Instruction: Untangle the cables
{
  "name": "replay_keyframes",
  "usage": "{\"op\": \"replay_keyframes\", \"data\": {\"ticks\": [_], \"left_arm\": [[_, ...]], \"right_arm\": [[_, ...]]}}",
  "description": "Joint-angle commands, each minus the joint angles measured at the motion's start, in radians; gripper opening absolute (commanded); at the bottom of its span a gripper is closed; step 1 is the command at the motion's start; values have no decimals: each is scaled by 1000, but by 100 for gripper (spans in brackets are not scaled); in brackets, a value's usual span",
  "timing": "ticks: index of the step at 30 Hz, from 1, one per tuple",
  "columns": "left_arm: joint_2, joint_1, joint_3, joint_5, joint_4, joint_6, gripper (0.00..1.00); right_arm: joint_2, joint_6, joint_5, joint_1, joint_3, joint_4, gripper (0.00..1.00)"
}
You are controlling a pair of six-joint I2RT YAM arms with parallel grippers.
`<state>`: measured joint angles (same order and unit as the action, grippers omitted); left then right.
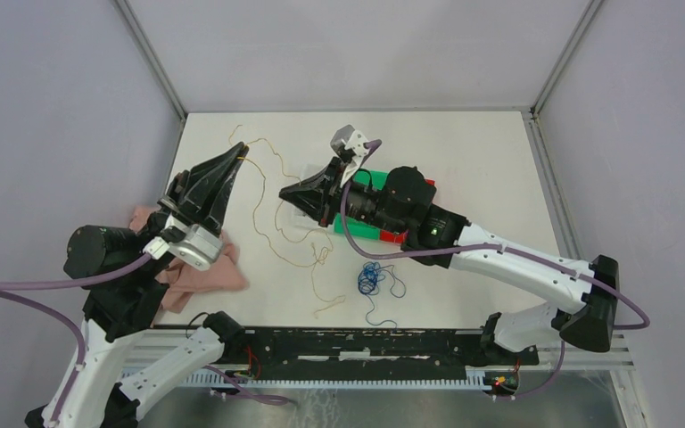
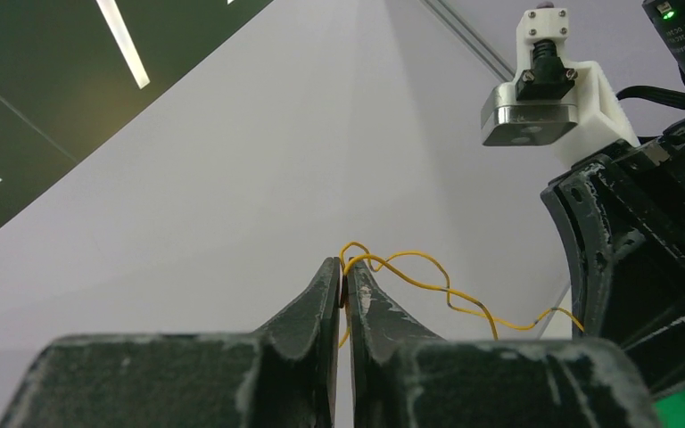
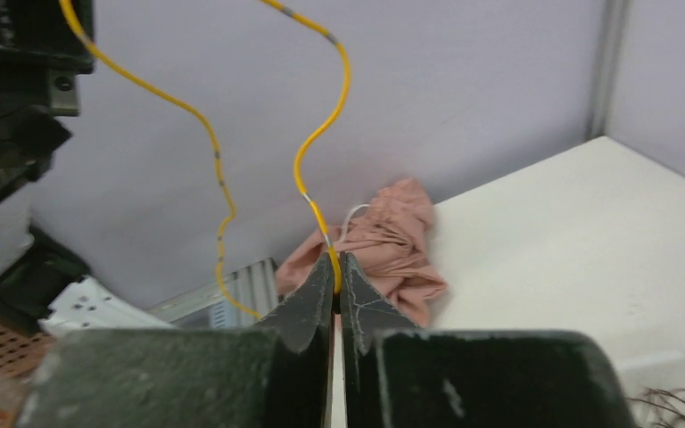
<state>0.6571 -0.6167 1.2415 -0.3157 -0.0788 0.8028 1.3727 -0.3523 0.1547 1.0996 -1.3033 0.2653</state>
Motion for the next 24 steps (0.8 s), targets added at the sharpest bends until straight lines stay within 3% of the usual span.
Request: {"op": "replay_keyframes", "data": {"ticks": [1,5,9,12,24], "left_arm": [[-29,2,-22,28,-17,-41,15],[-67,2,-87,82,-40,-4,18],[-95,2,-158,225,-80,40,26],[-120,2,-226,305,-91,71,26],[-141,2,-238,272,-105,47,27]], "right_arm": [[-63,59,-190,5,-22,-21,1],[-76,121,-333,1,-40,-103,1],[-54,167,-413,-4,-89,-209,1],[-36,193,-443,-19,-109,-255,1],[32,254,-535,-186,-121,-323,1]]}}
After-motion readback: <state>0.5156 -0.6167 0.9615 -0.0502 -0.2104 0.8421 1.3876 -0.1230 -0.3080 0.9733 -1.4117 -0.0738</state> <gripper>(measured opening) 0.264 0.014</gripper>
